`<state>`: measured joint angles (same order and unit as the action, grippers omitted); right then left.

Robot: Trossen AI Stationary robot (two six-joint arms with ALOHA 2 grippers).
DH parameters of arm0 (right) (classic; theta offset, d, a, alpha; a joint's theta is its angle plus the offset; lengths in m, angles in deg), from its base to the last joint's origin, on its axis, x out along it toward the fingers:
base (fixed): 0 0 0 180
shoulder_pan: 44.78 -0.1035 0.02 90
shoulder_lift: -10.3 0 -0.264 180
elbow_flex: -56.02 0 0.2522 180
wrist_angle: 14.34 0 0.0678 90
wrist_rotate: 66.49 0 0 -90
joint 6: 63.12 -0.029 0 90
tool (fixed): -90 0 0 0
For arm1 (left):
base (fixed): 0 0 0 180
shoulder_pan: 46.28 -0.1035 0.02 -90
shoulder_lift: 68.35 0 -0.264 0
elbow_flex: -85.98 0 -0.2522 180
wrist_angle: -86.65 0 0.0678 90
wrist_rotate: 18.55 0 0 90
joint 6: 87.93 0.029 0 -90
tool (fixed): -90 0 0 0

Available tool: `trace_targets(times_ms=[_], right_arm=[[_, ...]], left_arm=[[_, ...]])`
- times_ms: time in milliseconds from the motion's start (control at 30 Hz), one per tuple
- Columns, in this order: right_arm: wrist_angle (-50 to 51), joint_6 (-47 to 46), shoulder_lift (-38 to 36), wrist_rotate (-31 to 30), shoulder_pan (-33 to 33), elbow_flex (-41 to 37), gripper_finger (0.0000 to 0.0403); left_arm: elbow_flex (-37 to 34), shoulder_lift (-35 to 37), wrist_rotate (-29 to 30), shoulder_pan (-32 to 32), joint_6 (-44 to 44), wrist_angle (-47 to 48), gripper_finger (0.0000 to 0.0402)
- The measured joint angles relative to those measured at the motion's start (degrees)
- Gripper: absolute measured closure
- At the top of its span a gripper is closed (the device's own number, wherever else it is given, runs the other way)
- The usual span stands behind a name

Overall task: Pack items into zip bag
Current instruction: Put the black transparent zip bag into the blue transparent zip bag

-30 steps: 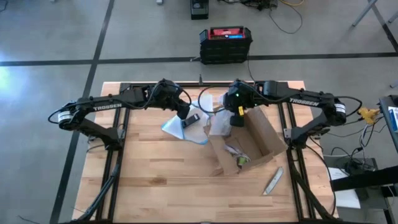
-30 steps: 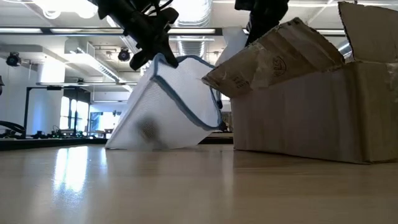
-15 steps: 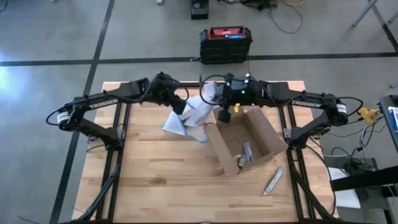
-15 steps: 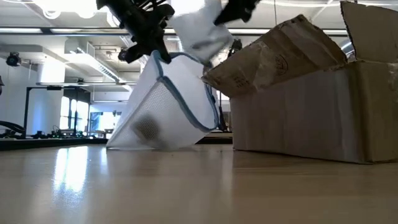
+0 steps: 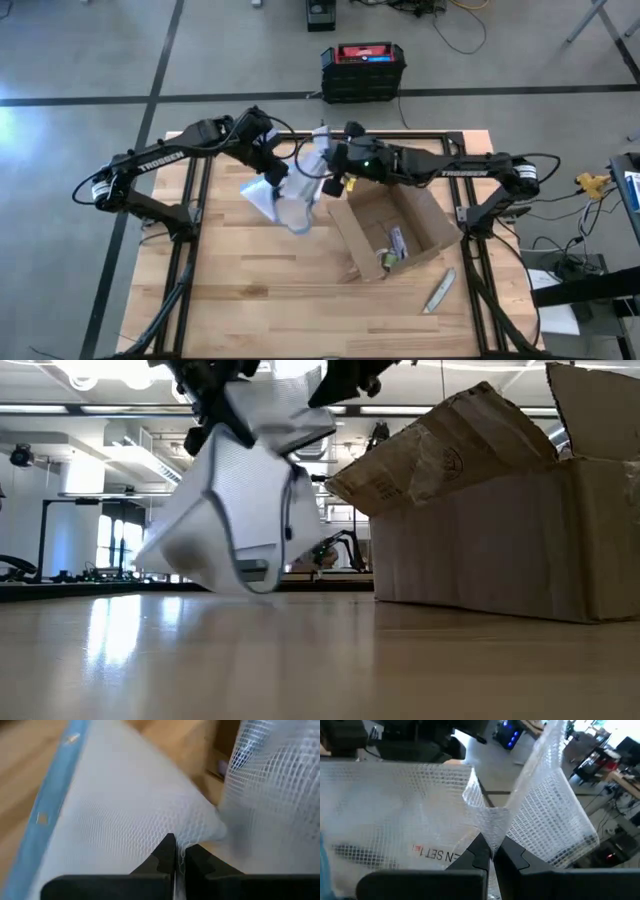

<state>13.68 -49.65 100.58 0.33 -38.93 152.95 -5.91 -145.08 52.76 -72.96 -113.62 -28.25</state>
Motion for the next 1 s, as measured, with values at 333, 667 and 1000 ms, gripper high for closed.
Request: trace_targets(times_ms=[333, 667, 1000], right_arm=[[-5.3, -4.6, 2.5, 3.8, -4.5, 0.0, 0.0403], [-12.1, -15.4, 6.9, 31.6, -2.8, 0.0, 0.0403], [-19.8, -25.5, 15.4, 40.5, -0.1, -0.1, 0.0403]], left_arm=[[-0.9, -0.1, 6.9, -3.5, -2.8, 3.6, 0.0401], [-0.9, -2.1, 2.1, -6.4, 0.7, 3.2, 0.0401], [-0.9, -2.1, -0.7, -6.6, 0.9, 1.3, 0.0401]])
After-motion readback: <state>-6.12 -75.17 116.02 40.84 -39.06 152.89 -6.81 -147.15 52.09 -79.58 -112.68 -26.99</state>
